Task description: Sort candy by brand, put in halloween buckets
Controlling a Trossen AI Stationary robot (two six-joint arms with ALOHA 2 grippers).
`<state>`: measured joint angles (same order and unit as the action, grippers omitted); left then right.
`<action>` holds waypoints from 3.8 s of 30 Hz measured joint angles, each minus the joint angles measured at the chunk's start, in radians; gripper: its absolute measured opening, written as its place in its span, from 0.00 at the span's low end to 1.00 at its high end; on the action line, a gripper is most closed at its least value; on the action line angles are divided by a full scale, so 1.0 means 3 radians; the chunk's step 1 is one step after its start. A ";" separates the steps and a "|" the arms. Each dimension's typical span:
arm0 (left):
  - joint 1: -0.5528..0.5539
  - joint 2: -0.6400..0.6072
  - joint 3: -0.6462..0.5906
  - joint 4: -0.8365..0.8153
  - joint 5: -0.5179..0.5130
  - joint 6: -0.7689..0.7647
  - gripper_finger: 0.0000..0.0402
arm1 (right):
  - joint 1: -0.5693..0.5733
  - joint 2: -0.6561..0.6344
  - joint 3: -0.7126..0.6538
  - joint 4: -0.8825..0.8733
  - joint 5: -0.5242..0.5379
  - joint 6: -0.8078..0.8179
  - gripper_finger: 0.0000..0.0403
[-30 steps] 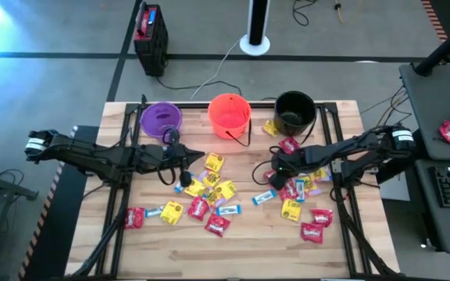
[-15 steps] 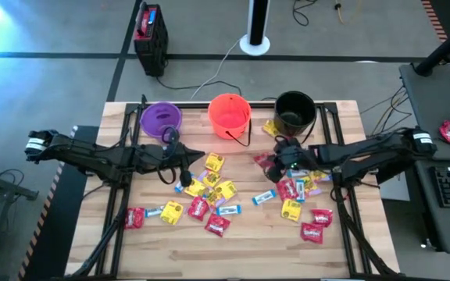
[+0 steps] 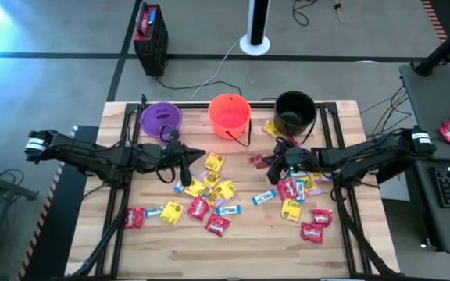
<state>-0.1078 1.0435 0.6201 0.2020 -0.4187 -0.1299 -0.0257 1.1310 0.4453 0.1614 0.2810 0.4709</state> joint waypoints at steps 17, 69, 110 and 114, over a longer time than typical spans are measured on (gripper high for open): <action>0.0000 0.0006 0.0000 -0.0001 -0.0001 0.0000 0.00 | 0.0000 0.0028 -0.0129 0.0354 0.0000 0.0039 0.02; 0.0000 0.0009 0.0000 0.0000 -0.0001 -0.0008 0.00 | -0.0001 0.0026 -0.0405 0.2560 -0.0365 -0.0350 0.02; 0.0000 -0.0221 0.0000 0.0049 -0.0001 0.0217 0.00 | -0.1316 0.0956 0.2241 -0.0068 -0.0706 -0.1531 0.02; 0.0000 -0.0223 0.0000 0.0048 -0.0001 0.0217 0.00 | -0.1385 0.1270 0.2520 -0.0189 -0.0703 -0.1596 0.02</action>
<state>-0.1078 0.9768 0.6201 0.2165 -0.4191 -0.0647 -0.4413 1.5121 1.2013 0.1046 0.0700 -0.0078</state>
